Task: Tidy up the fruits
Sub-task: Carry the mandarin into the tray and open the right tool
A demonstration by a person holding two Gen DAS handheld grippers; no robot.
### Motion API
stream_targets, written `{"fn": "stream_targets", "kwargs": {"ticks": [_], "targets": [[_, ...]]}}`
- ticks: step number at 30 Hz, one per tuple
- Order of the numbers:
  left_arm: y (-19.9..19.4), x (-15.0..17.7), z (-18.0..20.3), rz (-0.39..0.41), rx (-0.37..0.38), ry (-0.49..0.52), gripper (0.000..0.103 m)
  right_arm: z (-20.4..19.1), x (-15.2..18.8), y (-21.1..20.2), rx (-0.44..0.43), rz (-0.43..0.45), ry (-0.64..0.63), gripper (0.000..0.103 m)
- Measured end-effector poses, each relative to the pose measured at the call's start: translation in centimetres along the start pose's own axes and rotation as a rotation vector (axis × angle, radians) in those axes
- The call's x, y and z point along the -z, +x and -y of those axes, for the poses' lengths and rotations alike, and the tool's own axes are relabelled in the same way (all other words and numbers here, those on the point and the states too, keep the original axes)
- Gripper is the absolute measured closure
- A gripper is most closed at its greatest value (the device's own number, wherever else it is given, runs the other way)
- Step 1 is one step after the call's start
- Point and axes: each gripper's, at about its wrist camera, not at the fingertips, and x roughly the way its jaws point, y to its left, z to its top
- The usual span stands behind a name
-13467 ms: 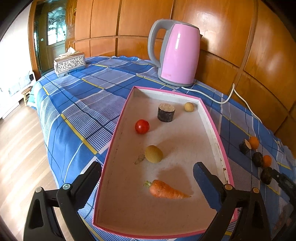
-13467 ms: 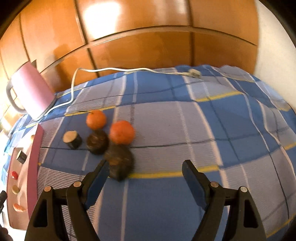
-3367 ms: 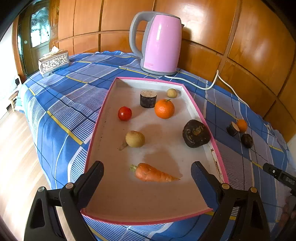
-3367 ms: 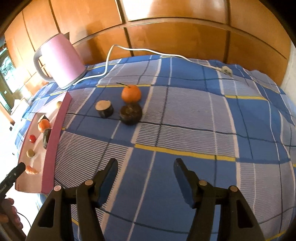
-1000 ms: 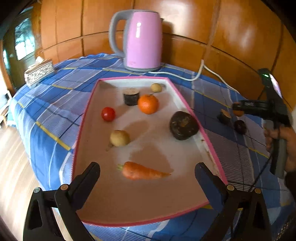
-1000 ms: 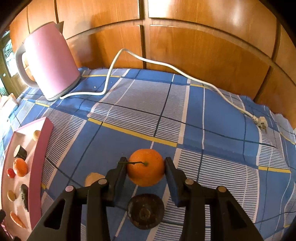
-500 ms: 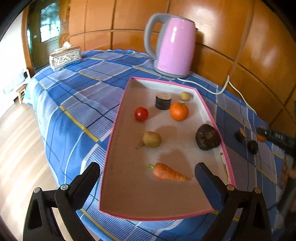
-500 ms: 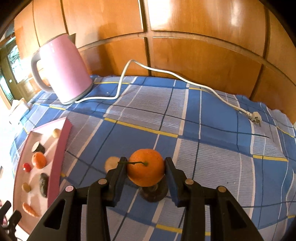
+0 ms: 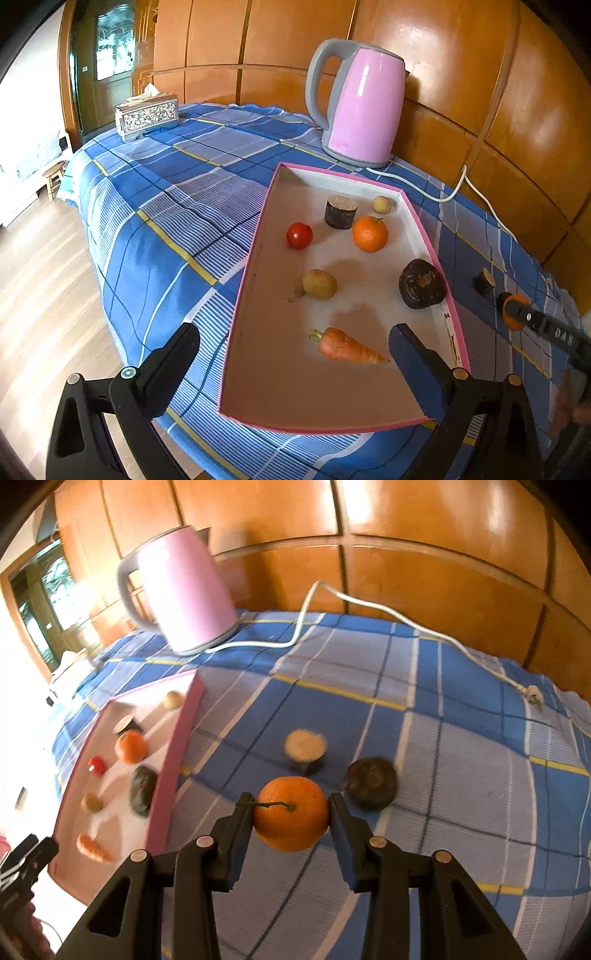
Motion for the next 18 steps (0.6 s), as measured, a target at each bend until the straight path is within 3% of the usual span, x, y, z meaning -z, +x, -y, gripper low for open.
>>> {"fn": "stream_targets", "kwargs": {"ticks": [10, 18], "targets": [[-0.2, -0.2, -0.6, 0.016, -0.028, -0.015, 0.0, -5.8, 1.7, -0.6, -0.181, -0.053, -0.111, 0.062], [-0.5, -1.0, -1.9, 0.063, -0.081, -0.05, 0.0, -10.3, 1.8, 0.1, -0.247, -0.094, -0.203, 0.062]]}}
